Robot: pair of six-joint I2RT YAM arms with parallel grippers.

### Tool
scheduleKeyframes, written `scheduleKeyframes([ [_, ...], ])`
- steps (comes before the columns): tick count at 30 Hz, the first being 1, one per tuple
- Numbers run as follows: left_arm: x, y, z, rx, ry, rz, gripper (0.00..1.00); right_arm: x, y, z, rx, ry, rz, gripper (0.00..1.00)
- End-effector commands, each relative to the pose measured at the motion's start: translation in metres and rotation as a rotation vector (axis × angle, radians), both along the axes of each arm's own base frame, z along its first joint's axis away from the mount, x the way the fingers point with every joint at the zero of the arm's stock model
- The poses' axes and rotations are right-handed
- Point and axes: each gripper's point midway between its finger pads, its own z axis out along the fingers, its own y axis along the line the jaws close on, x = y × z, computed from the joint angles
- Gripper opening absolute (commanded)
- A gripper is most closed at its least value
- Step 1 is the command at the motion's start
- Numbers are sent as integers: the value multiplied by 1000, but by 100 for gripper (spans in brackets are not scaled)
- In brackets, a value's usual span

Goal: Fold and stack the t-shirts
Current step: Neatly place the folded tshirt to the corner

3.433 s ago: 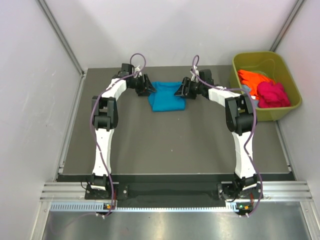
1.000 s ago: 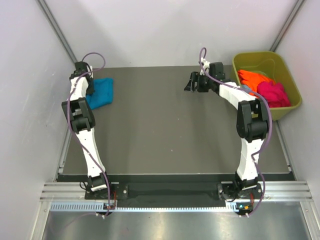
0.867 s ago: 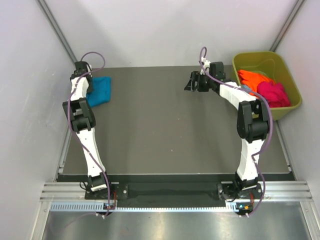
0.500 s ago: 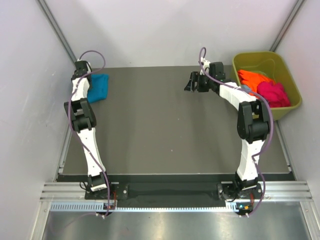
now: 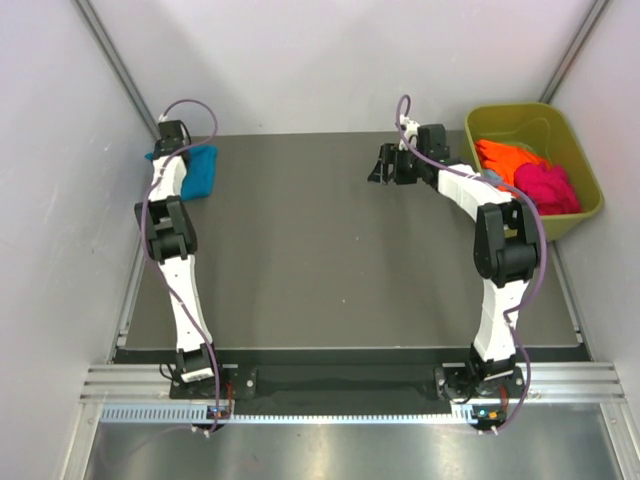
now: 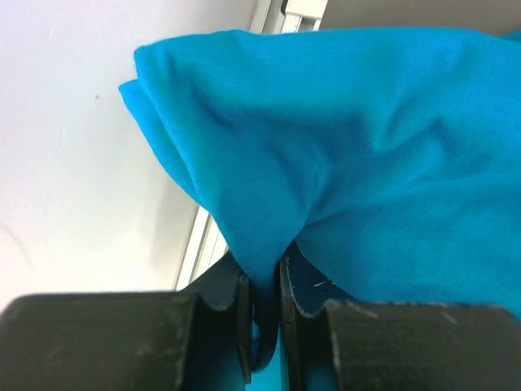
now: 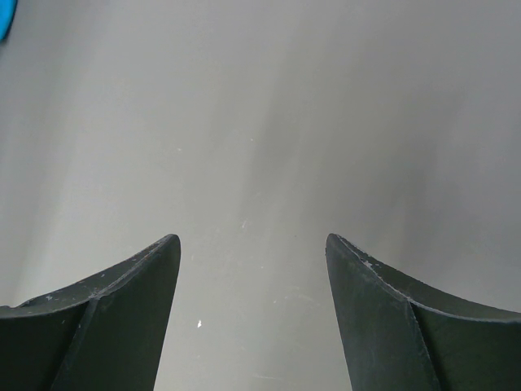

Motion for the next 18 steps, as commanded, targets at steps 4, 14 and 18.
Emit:
scheduleKeyframes([
  [4,21,-6,26,66,-118,54,18,-2,10,42,8,-106,30,73],
  [14,17,3,31,73,-118,71,12,-7,9,39,-1,-104,32,73],
  [18,16,11,33,106,-123,93,10,-7,8,41,-3,-107,31,73],
])
